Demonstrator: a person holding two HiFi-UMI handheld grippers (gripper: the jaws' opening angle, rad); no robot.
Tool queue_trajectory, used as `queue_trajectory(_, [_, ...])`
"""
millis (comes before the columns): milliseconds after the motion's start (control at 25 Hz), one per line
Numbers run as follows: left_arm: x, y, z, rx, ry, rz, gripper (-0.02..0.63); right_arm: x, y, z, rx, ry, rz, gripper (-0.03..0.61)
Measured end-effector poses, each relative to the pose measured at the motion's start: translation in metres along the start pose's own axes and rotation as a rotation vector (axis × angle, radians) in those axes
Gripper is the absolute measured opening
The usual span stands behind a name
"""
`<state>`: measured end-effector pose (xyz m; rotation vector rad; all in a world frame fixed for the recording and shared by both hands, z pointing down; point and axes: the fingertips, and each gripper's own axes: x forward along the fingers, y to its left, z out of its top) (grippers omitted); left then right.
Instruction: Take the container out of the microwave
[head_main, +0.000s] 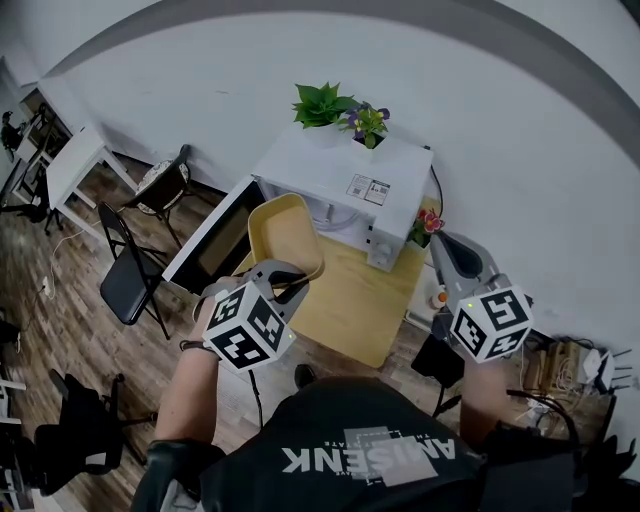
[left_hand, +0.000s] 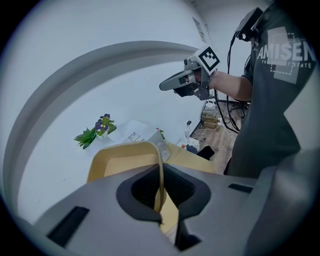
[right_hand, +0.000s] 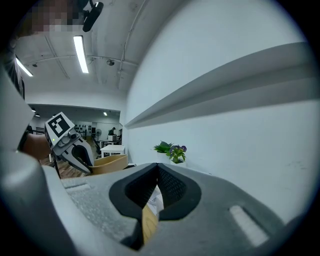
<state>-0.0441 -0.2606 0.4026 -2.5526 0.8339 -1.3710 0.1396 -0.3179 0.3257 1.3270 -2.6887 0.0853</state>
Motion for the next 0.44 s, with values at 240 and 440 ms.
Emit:
queue_trajectory(240, [0.007,0.008,-0.005,0.01,0.011,-0.009,0.018,0.003,-0.004,0.0,-0.006,-0.004,-0.019,0.005])
queue_trajectory(440, [0.01,0.012,-0.008,0.004,0.013,-0.013,0.018,0.005,-0.008,0.003,-0.01,-0.011,-0.031,0.005])
